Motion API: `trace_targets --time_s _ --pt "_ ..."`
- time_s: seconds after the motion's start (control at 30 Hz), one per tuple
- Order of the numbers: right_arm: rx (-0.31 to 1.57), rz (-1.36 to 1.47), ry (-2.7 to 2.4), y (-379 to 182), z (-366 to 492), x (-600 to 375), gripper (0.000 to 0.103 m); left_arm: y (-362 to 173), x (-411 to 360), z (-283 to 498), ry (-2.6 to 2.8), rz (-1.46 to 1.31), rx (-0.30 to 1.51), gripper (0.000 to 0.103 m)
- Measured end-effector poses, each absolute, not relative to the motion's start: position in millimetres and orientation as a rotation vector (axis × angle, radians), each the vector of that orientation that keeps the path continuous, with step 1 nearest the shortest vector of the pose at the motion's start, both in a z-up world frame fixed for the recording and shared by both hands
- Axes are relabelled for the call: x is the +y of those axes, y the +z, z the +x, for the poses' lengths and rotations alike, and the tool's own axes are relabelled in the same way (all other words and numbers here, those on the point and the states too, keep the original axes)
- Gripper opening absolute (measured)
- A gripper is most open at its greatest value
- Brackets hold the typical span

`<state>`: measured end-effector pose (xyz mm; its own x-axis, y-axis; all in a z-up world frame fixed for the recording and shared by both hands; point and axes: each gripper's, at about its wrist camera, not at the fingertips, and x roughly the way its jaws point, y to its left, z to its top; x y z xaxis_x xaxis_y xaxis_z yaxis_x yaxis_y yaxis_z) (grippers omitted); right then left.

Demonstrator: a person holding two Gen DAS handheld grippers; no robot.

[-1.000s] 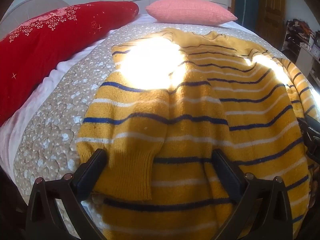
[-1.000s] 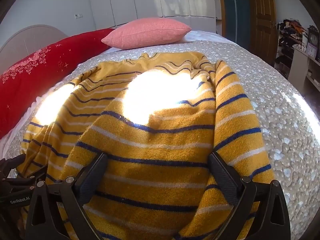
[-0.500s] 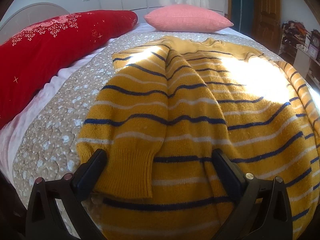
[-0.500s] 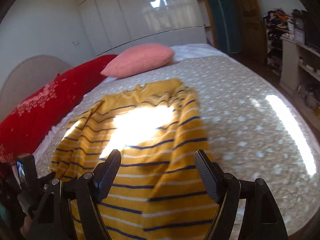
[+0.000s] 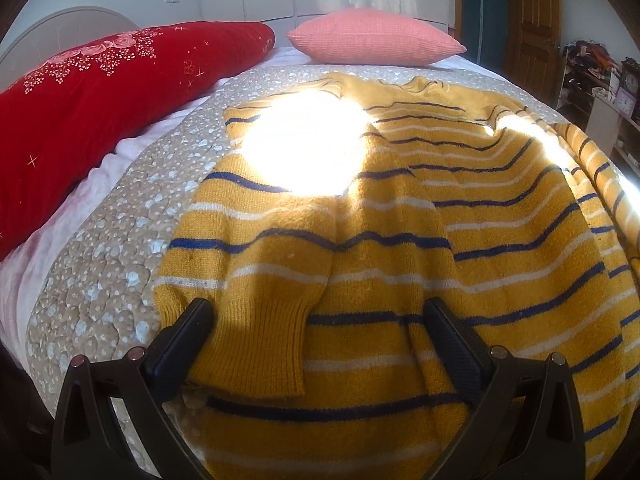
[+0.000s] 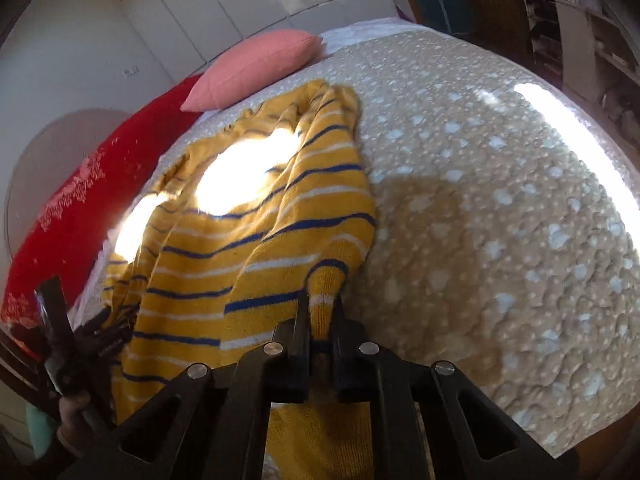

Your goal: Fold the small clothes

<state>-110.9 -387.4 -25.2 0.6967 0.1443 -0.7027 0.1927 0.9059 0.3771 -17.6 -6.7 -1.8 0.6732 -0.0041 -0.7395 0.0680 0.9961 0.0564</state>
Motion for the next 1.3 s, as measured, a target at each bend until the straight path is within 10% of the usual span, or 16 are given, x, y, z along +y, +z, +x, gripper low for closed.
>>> trace_targets --time_s 0.27,0.33,0.67,0.7,0.77,0.87,1.1,1.3 --pt "0.771 0.347 -0.515 -15 -148 -460 0.015 60 42 -39 -0.118 -0.109 0.796 0.103" --pt "0.750 0.342 -0.497 -15 -156 -450 0.032 69 62 -35 -0.049 -0.090 0.765 0.103" --pt "0.777 0.286 -0.312 -21 -143 -379 0.039 21 91 24 -0.132 -0.199 0.955 0.101" --pt "0.785 0.271 -0.299 -23 -143 -374 0.039 18 85 29 -0.141 -0.193 0.956 0.093" --pt "0.798 0.251 -0.276 -23 -142 -363 0.039 10 80 44 -0.097 -0.165 1.018 0.022" --pt "0.798 0.224 -0.251 -15 -141 -349 0.039 25 100 55 -0.019 -0.168 0.992 0.012" --pt "0.802 0.189 -0.229 -6 -126 -337 0.039 70 206 68 0.377 -0.083 0.856 0.016" --pt "0.837 0.293 -0.034 -16 -112 -309 0.044 74 199 8 0.133 -0.206 0.872 0.052"
